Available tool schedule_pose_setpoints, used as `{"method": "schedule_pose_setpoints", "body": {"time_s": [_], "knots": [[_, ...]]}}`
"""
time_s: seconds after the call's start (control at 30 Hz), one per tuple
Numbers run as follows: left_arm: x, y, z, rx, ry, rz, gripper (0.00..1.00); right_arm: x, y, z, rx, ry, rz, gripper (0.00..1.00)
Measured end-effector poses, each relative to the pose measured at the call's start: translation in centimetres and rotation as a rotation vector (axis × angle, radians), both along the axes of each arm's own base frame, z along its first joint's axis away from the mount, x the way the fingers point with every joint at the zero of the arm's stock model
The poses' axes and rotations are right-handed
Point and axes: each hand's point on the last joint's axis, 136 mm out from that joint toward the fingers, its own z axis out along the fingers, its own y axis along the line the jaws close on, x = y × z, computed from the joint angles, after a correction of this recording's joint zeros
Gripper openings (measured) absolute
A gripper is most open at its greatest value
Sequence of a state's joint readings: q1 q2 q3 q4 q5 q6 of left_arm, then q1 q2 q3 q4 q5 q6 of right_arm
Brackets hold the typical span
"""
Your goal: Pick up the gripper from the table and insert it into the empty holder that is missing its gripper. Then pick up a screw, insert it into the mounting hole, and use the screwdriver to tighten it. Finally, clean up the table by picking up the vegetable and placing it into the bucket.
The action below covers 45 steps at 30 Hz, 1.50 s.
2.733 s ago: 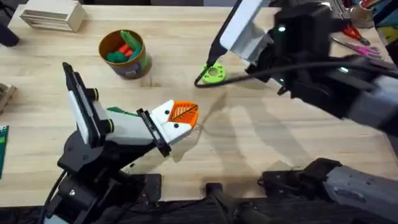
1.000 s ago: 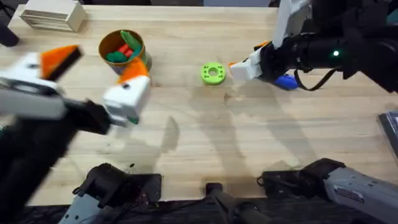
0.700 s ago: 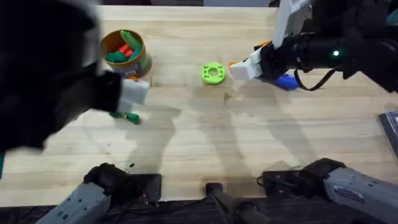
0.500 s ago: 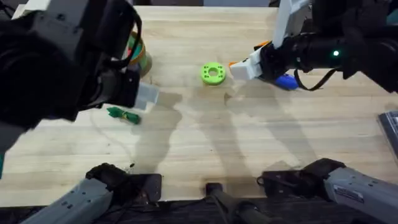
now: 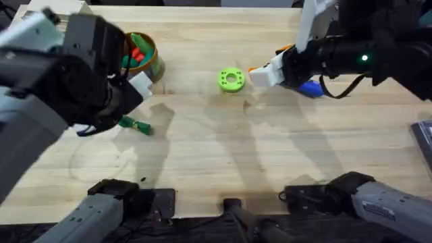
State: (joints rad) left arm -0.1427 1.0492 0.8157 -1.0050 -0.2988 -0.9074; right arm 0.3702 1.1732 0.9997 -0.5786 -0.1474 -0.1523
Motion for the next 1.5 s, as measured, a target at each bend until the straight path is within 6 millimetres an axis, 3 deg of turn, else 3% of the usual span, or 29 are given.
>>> {"method": "schedule_pose_setpoints", "body": {"time_s": [0.3, 0.5, 0.57, 0.6, 0.73, 0.77, 0.97, 1.07, 1.17, 1.33, 1.5], "knots": [[-1.3, 2.1, -5.9, -0.123, 0.006, 0.184, 0.995, 0.5, 0.2, -2.0, -0.024, 0.06, 0.0, 0.855], [-0.6, 1.6, -8.0, -0.197, -0.046, 0.193, 0.966, 0.6, 0.2, -2.6, -0.029, 0.076, 0.0, 0.855], [-0.3, 1.6, -8.0, -0.201, -0.067, 0.2, 0.843, 0.6, 0.2, -2.6, -0.03, 0.076, 0.0, 0.854], [-0.2, 1.6, -8.1, -0.204, -0.072, 0.198, 0.733, 0.6, 0.2, -2.6, -0.03, 0.075, 0.0, 0.855], [-0.6, 1.4, -8.5, -0.215, -0.058, 0.199, 0.151, 0.6, 0.2, -2.6, -0.032, 0.073, 0.004, 0.854], [-0.6, 1.4, -8.5, -0.213, -0.059, 0.194, 0.044, 0.6, 0.2, -2.6, -0.033, 0.074, 0.004, 0.854], [-0.7, 0.5, -8.4, -0.263, -0.044, 0.184, 0.016, 0.6, 0.2, -2.6, -0.034, 0.072, 0.007, 0.855], [-1.2, -0.7, -7.5, -0.325, 0.005, 0.168, 0.015, 0.6, 0.2, -2.6, -0.034, 0.072, 0.007, 0.855], [-0.1, -1.6, -5.0, -0.381, -0.008, 0.145, 0.015, 0.6, 0.2, -2.6, -0.035, 0.072, 0.007, 0.855], [2.6, -2.4, 1.0, -0.432, -0.107, 0.1, 0.014, 0.6, 0.2, -2.6, -0.036, 0.071, 0.009, 0.856], [7.6, -1.8, 6.9, -0.378, -0.354, -0.015, 0.014, 0.6, 0.2, -2.6, -0.036, 0.071, 0.009, 0.856]]}}
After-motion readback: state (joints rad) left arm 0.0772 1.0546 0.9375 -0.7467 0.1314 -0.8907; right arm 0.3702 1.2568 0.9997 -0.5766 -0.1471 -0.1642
